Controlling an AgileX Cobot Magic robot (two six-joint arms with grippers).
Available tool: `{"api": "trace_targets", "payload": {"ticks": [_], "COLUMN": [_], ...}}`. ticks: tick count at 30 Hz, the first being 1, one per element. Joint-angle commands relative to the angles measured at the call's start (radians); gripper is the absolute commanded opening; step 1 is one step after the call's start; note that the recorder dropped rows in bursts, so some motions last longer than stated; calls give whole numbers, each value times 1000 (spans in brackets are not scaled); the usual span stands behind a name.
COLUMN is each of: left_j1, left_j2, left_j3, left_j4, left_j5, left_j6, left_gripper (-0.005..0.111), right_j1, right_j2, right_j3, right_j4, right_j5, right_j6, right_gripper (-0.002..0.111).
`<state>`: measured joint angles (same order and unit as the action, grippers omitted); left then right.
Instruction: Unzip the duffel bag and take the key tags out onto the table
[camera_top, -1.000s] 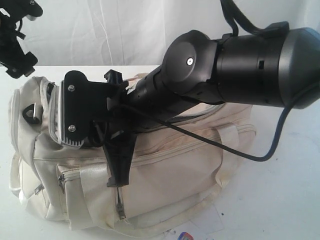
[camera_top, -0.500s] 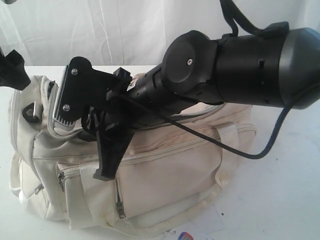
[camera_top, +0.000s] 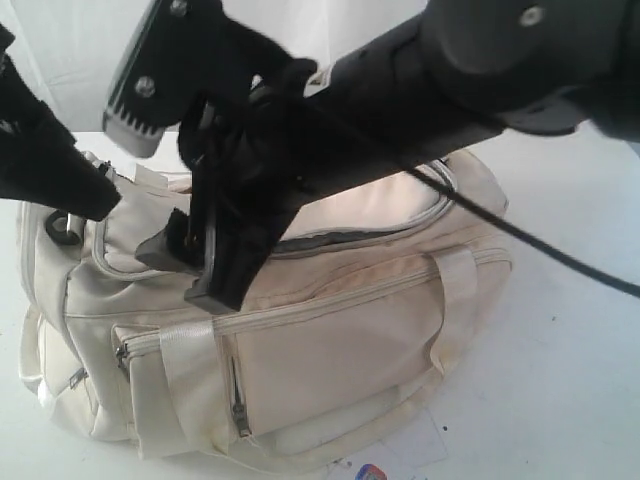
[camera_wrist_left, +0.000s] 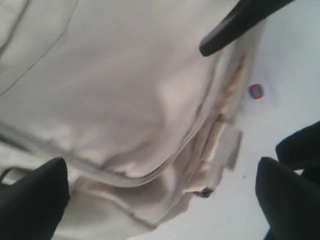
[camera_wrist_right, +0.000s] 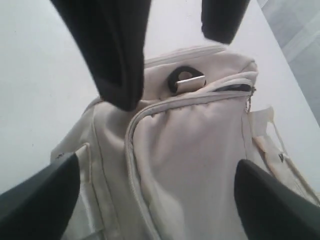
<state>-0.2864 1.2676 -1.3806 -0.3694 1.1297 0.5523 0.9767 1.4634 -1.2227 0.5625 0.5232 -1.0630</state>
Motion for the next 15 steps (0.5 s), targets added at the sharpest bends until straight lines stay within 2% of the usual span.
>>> {"api": "trace_targets", "payload": {"ticks": [1,5,7,11,15], "left_j1": [2,-45,-80,-167,-235], "left_j2": [-11,-11,-9,-9,-9], "left_j3": [-5,-3,12,83,142], "left_j4": [-209,-229,-235,-222,-109], "left_j5": [91,91,85,-24,-226], "left_j6": [99,151,182,293,346], "left_gripper": [105,105,105,105,105], "right_j1": [0,0,0,0,0], "right_j2": [-135,-230,-271,-335,-375], "right_j3": [1,1,3,5,5], "right_j4": [-370,-651,-697,-690,-690], "right_j5": [190,482,601,684,666], "right_j6": [454,907,1009,1025,1025], "right_gripper": [78,78,78,78,78]}}
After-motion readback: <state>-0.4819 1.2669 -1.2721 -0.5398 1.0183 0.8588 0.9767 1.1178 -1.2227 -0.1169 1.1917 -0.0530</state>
